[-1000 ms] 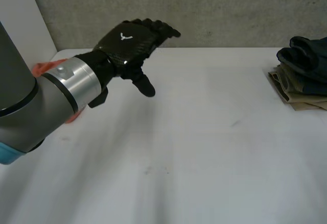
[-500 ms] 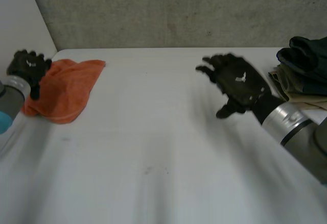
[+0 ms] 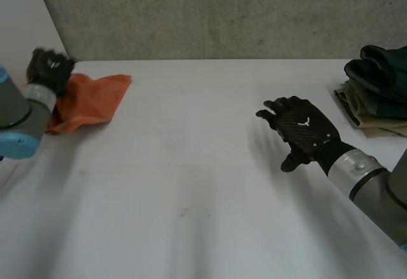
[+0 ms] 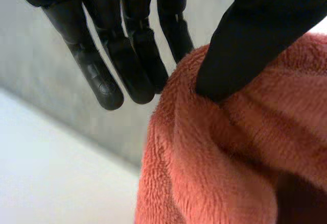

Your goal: Fold the laundry.

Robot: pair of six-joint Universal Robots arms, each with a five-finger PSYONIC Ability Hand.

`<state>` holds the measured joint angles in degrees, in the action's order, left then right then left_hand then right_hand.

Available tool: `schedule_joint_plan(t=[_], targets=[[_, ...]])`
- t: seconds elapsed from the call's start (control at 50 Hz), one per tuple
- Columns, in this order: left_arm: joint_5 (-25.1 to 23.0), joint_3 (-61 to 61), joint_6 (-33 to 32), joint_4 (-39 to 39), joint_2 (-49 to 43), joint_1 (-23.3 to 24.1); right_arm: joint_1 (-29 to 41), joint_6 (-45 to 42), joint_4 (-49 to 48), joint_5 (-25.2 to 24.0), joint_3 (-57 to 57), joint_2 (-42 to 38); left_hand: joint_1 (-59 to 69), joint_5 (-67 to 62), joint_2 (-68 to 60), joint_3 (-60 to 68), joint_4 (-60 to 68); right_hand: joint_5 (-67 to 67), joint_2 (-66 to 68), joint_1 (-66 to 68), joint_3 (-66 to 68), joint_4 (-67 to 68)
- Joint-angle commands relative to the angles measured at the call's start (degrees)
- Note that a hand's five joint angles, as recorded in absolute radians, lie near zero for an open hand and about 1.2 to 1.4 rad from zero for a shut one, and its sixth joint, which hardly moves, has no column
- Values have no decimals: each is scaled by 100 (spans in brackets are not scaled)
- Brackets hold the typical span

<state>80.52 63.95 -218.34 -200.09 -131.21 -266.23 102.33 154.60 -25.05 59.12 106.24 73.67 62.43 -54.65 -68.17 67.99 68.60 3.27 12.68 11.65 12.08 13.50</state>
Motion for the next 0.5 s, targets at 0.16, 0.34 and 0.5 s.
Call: schedule_joint_plan(t=[0.16,0.34,0.5], targets=[[-722,1700,2243,206,1565,3373,-267,26,114,820,-191,87,1757,-1535,-1183,1201,1140,-327,-268,-165,-208,-350],[-511,1393,2041,1191,1167,3762,-311,79,193,776,-200,78,-5243,5465,5817,-5799,-5860,-327,-268,-165,-208,-350],[174,1621,2041,1270,2160,3543,-293,17,816,671,-428,183,-5104,5326,5678,-5660,-5721,-327,-268,-165,-208,-350]])
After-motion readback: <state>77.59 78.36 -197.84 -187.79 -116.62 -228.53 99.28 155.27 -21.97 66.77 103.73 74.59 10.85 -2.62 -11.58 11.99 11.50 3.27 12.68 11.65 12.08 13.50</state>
